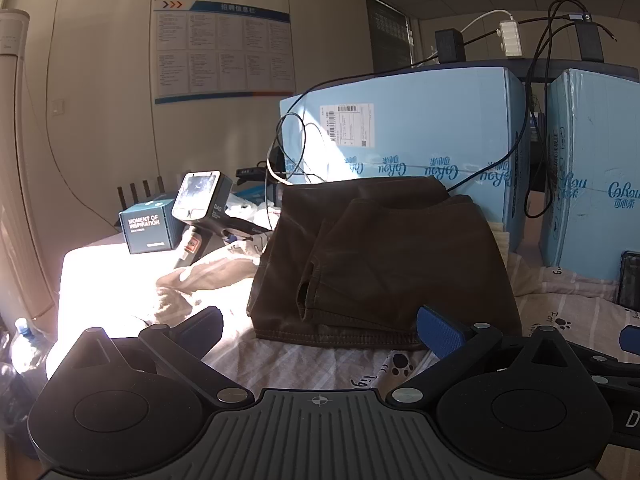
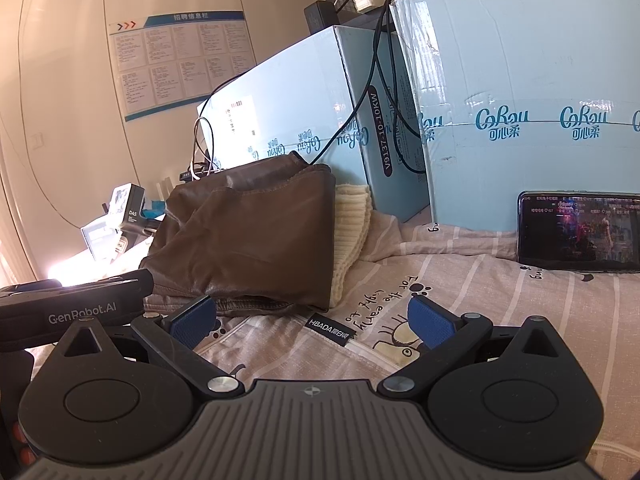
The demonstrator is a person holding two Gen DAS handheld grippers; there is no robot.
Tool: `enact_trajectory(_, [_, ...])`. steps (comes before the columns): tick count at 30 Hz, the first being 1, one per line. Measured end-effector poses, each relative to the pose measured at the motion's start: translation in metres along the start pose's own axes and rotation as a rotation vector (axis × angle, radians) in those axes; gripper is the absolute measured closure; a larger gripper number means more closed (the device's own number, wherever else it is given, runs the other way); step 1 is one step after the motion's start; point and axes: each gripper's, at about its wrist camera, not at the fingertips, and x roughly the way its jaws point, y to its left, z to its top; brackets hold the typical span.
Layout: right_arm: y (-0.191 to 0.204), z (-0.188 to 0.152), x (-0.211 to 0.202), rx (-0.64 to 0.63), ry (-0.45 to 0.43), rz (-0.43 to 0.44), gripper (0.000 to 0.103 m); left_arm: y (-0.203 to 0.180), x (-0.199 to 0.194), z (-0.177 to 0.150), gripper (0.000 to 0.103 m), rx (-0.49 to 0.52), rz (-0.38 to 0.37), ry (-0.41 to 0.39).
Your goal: Fold clothes
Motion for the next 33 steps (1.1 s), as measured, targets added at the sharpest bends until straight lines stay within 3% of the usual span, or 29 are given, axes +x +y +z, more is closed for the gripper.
enact_trajectory(17, [0.000,0.000,0.000,-0.001,0.000,0.000,0.000,0.001,0.000,0.000,0.000,-0.004,0.006,-0.004])
enact_trajectory(25, [0.000,0.000,0.000,-0.002,0.000,0.000,0.000,0.004,0.002,-0.002,0.000,-0.079,-0.002,-0.027])
enact_trajectory(33, [0.002,0.001,-0.002,-0.016,-0.014,-0.002,0.000,0.006,0.012,-0.003,0.000,-0.188,-0.054,0.064])
